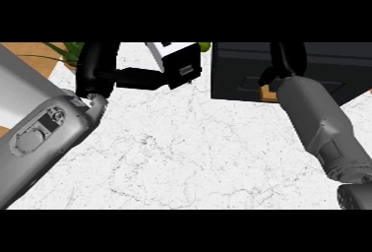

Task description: Pick up the can, place it into the drawer and close the drawer

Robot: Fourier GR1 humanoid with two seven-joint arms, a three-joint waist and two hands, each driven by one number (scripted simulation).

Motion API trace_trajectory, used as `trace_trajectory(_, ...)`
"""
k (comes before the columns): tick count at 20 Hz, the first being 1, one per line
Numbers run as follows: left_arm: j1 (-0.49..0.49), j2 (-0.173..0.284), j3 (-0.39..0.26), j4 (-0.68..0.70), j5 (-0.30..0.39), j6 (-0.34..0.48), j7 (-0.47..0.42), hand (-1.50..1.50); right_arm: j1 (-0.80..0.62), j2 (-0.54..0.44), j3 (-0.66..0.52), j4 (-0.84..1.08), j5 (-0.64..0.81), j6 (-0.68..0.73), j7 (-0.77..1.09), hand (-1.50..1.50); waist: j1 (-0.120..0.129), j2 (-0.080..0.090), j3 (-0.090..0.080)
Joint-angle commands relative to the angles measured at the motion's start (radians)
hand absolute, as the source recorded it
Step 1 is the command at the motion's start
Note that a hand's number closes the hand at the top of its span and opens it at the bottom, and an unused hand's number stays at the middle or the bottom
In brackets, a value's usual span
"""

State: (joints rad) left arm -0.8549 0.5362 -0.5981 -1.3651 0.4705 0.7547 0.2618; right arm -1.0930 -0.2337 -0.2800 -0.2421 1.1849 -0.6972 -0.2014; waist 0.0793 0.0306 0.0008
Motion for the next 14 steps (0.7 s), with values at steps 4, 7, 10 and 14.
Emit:
trace_trajectory(4,0.045,-0.014,0.012,0.003,-0.011,0.014,-0.025,-1.50,-0.080,0.099,-0.171,-0.059,-0.215,0.019,-0.133,-1.50,0.003,-0.001,0.005)
trace_trajectory(7,0.110,0.014,0.006,-0.053,-0.007,-0.013,-0.046,-1.50,-0.063,0.084,-0.229,-0.061,-0.281,0.054,-0.210,-1.50,0.018,-0.004,0.004)
trace_trajectory(10,0.094,0.022,0.040,-0.022,0.000,-0.010,-0.029,-1.50,-0.093,0.126,-0.282,-0.066,-0.352,0.116,-0.240,-1.50,-0.011,-0.012,0.003)
trace_trajectory(14,0.157,0.007,0.009,-0.071,-0.030,0.025,-0.049,-1.50,-0.108,0.133,-0.384,-0.078,-0.475,0.205,-0.281,-1.50,-0.011,-0.019,0.003)
